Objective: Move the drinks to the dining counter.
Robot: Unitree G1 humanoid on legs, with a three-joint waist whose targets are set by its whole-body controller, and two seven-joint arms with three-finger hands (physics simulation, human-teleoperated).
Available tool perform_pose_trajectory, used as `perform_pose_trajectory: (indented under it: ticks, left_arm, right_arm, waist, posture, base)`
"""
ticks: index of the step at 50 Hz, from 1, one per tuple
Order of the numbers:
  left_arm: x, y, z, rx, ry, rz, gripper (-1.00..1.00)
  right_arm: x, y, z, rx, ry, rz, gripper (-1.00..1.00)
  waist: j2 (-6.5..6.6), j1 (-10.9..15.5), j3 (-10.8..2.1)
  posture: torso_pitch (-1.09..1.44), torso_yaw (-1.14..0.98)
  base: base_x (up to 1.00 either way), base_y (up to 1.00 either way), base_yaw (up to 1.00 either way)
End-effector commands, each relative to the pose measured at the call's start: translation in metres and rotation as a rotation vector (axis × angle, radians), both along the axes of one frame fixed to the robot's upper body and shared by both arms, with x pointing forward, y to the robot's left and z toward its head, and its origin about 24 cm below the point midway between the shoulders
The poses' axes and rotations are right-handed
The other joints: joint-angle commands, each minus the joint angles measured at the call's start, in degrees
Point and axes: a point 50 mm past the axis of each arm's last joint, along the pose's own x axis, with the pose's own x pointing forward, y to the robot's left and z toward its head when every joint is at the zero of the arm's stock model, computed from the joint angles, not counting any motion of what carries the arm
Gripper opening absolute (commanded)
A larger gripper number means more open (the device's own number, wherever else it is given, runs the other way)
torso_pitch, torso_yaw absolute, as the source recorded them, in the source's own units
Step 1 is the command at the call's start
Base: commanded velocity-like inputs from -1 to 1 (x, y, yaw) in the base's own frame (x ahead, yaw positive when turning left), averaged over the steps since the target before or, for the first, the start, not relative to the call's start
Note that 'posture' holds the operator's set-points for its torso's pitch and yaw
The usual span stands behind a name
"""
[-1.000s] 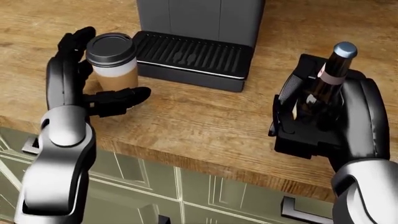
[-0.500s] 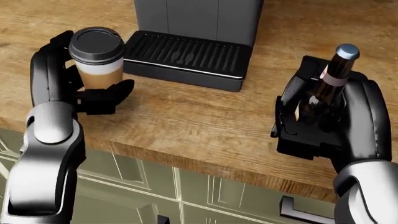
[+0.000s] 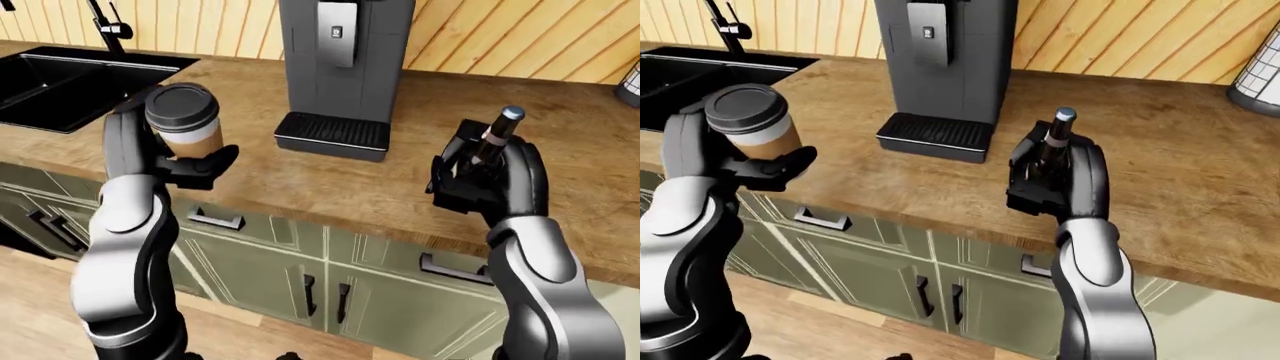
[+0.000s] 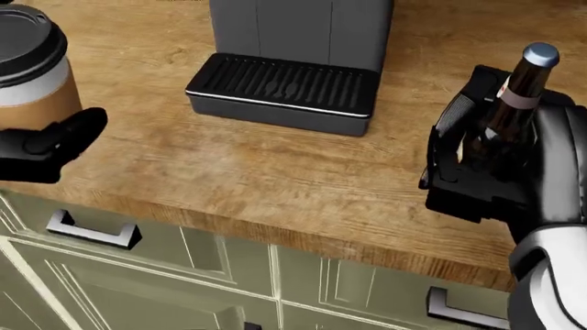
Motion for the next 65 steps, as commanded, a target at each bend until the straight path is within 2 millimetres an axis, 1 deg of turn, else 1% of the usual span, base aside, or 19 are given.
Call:
perform_pose_trajectory:
  ticks: [1, 10, 13, 16, 19, 26, 28, 29, 32, 34, 36, 45, 49, 50, 51, 52, 58, 62, 65]
  left_arm:
    - [-0.007, 0.001, 0.018, 0.014, -0.083, -0.004, -1.0]
    - [-0.014, 0.005, 0.021, 0.015, -0.096, -0.001, -1.0]
    - [-0.015, 0.005, 0.021, 0.017, -0.098, -0.002, -1.0]
    - [-0.017, 0.005, 0.023, 0.022, -0.101, -0.005, -1.0]
    - [-0.017, 0.003, 0.022, 0.026, -0.102, -0.009, -1.0]
    - [-0.018, 0.002, 0.022, 0.037, -0.104, -0.013, -1.0]
    - [-0.017, 0.002, 0.022, 0.04, -0.104, -0.015, -1.0]
    - [-0.017, 0.002, 0.022, 0.04, -0.104, -0.016, -1.0]
    - [-0.018, 0.002, 0.023, 0.042, -0.107, -0.016, -1.0]
    - [-0.018, 0.001, 0.023, 0.043, -0.107, -0.017, -1.0]
    - [-0.018, 0.002, 0.022, 0.044, -0.107, -0.017, -1.0]
    - [-0.018, -0.001, 0.02, 0.049, -0.114, -0.022, -1.0]
    - [-0.019, -0.001, 0.021, 0.054, -0.116, -0.021, -1.0]
    - [-0.019, -0.001, 0.021, 0.054, -0.117, -0.021, -1.0]
    - [-0.019, -0.001, 0.021, 0.056, -0.117, -0.022, -1.0]
    - [-0.019, -0.001, 0.021, 0.057, -0.118, -0.021, -1.0]
    - [-0.019, -0.002, 0.021, 0.058, -0.119, -0.022, -1.0]
    - [-0.018, -0.002, 0.021, 0.06, -0.12, -0.023, -1.0]
    - [-0.018, -0.002, 0.021, 0.062, -0.121, -0.024, -1.0]
  right_arm:
    - [-0.009, 0.01, 0.023, -0.007, -0.155, 0.055, -1.0]
    - [-0.009, 0.014, 0.022, 0.012, -0.144, 0.062, -1.0]
    - [-0.01, 0.014, 0.023, 0.016, -0.147, 0.065, -1.0]
    - [-0.011, 0.017, 0.024, 0.016, -0.153, 0.087, -1.0]
    - [-0.012, 0.022, 0.023, 0.002, -0.158, 0.125, -1.0]
    - [-0.013, 0.026, 0.022, -0.005, -0.153, 0.154, -1.0]
    - [-0.012, 0.027, 0.022, -0.007, -0.152, 0.154, -1.0]
    - [-0.012, 0.027, 0.022, -0.007, -0.152, 0.154, -1.0]
    - [-0.013, 0.027, 0.022, -0.009, -0.152, 0.156, -1.0]
    - [-0.013, 0.027, 0.022, -0.008, -0.152, 0.155, -1.0]
    - [-0.013, 0.027, 0.022, -0.009, -0.153, 0.156, -1.0]
    - [-0.013, 0.027, 0.021, -0.007, -0.153, 0.156, -1.0]
    - [-0.012, 0.027, 0.02, -0.008, -0.153, 0.156, -1.0]
    - [-0.012, 0.026, 0.02, -0.007, -0.154, 0.156, -1.0]
    - [-0.013, 0.026, 0.02, -0.007, -0.154, 0.155, -1.0]
    - [-0.013, 0.026, 0.02, -0.006, -0.154, 0.154, -1.0]
    - [-0.012, 0.025, 0.021, -0.004, -0.156, 0.15, -1.0]
    - [-0.012, 0.025, 0.022, -0.004, -0.156, 0.15, -1.0]
    - [-0.011, 0.025, 0.022, -0.003, -0.157, 0.15, -1.0]
  waist:
    - [-0.24, 0.6, -1.17]
    - [4.48, -1.1, 0.0]
    - [9.26, -1.8, -1.52]
    - [6.91, 0.0, -0.14]
    - [8.41, -0.2, -0.75]
    - [2.32, 1.0, -0.25]
    - [-1.83, -1.7, -1.01]
    - [2.23, -0.4, -0.41]
    - [2.0, -1.0, -1.41]
    - [6.35, -0.4, -0.81]
    - [6.84, 0.7, -0.66]
    - [3.0, 1.5, -0.34]
    - [-1.43, 1.5, -0.76]
    - [-3.41, 1.7, -2.39]
    - [-0.58, 0.1, -0.62]
    - [-1.34, 0.0, 0.18]
    - [2.08, -0.5, -0.27]
    - [7.9, -0.4, -1.21]
    - [6.68, 1.0, -0.59]
  posture:
    - [0.0, 0.0]
    - [0.0, 0.0]
    - [0.0, 0.0]
    - [0.0, 0.0]
    - [0.0, 0.0]
    - [0.0, 0.0]
    - [0.0, 0.0]
    - [0.0, 0.0]
    - [0.0, 0.0]
    - [0.0, 0.0]
    - [0.0, 0.0]
    - [0.0, 0.0]
    - [0.0, 0.0]
    - [0.0, 0.0]
    - [0.0, 0.0]
    - [0.0, 0.0]
    - [0.0, 0.0]
    - [0.0, 0.0]
    - [0.0, 0.0]
  base:
    - [-0.7, 0.94, 0.0]
    - [-0.21, 1.0, 0.0]
    - [-0.04, 1.0, 0.0]
    - [0.0, 0.67, 0.33]
    - [0.0, 0.0, 1.0]
    - [0.0, 0.0, 1.0]
    - [0.0, 0.0, 1.0]
    - [0.0, 0.0, 1.0]
    - [0.0, 0.0, 1.0]
    - [0.0, 0.0, 1.0]
    - [0.0, 0.0, 1.0]
    - [0.0, 0.0, 1.0]
    - [0.0, 0.0, 1.0]
    - [0.0, 0.0, 1.0]
    - [0.0, 0.0, 1.0]
    - [0.0, 0.0, 1.0]
    - [0.0, 0.0, 1.0]
    - [0.01, 0.0, 1.0]
    - [0.11, 0.0, 1.0]
